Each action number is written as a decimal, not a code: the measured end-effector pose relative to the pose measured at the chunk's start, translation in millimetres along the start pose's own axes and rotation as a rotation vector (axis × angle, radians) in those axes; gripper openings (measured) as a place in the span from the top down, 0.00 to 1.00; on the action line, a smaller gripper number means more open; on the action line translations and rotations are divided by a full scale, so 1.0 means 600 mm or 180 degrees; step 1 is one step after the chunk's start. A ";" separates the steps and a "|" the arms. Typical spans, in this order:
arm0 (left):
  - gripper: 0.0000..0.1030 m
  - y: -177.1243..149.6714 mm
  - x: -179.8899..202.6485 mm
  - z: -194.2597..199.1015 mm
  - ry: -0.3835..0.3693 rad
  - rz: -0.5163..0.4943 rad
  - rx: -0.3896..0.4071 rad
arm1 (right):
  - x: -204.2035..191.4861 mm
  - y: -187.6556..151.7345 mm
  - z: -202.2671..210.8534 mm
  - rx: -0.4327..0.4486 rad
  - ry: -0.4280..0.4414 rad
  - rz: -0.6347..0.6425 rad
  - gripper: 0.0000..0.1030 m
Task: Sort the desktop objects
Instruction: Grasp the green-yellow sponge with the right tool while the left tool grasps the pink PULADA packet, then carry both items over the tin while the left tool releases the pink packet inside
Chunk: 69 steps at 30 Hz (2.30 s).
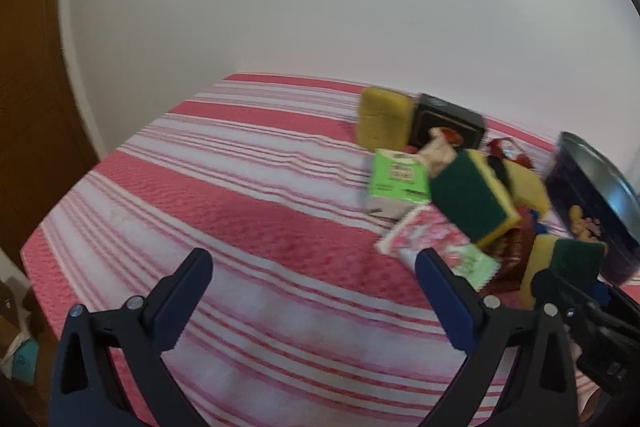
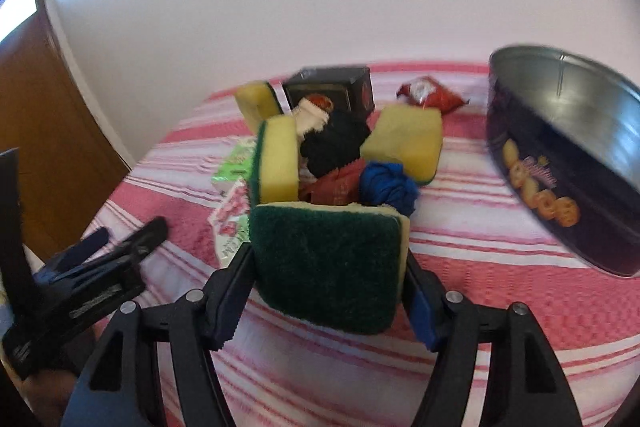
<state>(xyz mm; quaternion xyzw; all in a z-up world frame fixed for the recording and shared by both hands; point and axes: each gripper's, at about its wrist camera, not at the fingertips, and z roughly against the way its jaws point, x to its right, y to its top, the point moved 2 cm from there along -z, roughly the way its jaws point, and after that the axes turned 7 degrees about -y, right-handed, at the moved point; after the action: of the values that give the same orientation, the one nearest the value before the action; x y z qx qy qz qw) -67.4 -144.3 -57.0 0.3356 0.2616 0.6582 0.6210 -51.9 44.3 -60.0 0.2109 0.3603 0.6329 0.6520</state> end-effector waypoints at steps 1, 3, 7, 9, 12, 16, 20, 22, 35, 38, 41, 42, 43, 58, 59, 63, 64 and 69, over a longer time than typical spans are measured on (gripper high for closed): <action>0.01 0.000 0.007 -0.001 -0.0057 -0.0023 -0.0010 | 0.006 0.001 0.015 0.0091 -0.0024 -0.0008 0.32; 0.01 0.000 0.027 -0.005 -0.0176 -0.0084 -0.0041 | 0.022 0.002 0.048 0.0335 -0.0176 -0.0017 0.32; 0.01 0.003 0.072 -0.028 -0.0471 -0.0171 -0.0208 | 0.057 0.005 0.097 0.0606 -0.0401 -0.0077 0.32; 0.01 0.004 0.094 -0.049 -0.0458 -0.0219 -0.0334 | 0.071 0.006 0.106 0.0646 -0.0438 -0.0115 0.32; 0.09 0.006 0.114 -0.083 -0.0323 -0.0293 -0.0522 | 0.084 0.004 0.118 0.0668 -0.0441 -0.0161 0.31; 0.28 0.012 0.110 -0.106 -0.0352 -0.0144 -0.0679 | 0.094 0.002 0.128 0.0688 -0.0424 -0.0202 0.31; 0.54 0.016 0.100 -0.092 -0.0353 -0.0065 -0.0623 | 0.102 0.000 0.127 0.0656 -0.0361 -0.0260 0.31; 0.65 0.014 0.096 -0.084 -0.0394 -0.0068 -0.0610 | 0.100 -0.001 0.120 0.0653 -0.0334 -0.0271 0.31; 0.68 0.023 0.085 -0.014 -0.0518 -0.0181 -0.0191 | 0.107 0.001 0.148 0.0907 -0.0344 -0.0299 0.31; 0.68 0.043 0.111 0.015 -0.0605 -0.0252 -0.0029 | 0.118 0.006 0.167 0.1022 -0.0404 -0.0314 0.31; 0.68 0.056 0.139 0.035 -0.0709 -0.0344 0.0086 | 0.139 0.014 0.191 0.1143 -0.0529 -0.0338 0.31; 0.68 0.059 0.149 0.039 -0.0746 -0.0375 0.0110 | 0.147 0.015 0.198 0.1178 -0.0575 -0.0353 0.31; 0.68 0.062 0.160 0.044 -0.0783 -0.0406 0.0134 | 0.155 0.016 0.206 0.1205 -0.0613 -0.0365 0.31; 0.67 0.102 0.380 0.031 -0.1331 -0.0830 0.0259 | 0.321 0.093 0.302 0.1665 -0.1679 -0.0410 0.31; 0.67 0.105 0.397 0.025 -0.1343 -0.0841 0.0254 | 0.329 0.096 0.304 0.1674 -0.1731 -0.0391 0.31; 0.67 0.107 0.449 0.001 -0.1389 -0.0893 0.0185 | 0.358 0.119 0.273 0.1596 -0.1861 -0.0284 0.31; 0.67 0.104 0.463 -0.007 -0.1423 -0.0878 0.0148 | 0.365 0.122 0.261 0.1559 -0.1867 -0.0261 0.31; 0.67 0.095 0.520 -0.055 -0.1445 -0.0872 -0.0052 | 0.385 0.132 0.188 0.1313 -0.1804 -0.0206 0.31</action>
<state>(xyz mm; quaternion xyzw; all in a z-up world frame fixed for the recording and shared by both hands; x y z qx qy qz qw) -130.5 162.6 2.0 0.4311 0.1532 0.4780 0.7498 -36.1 299.3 24.5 0.4939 0.2917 0.4421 0.6896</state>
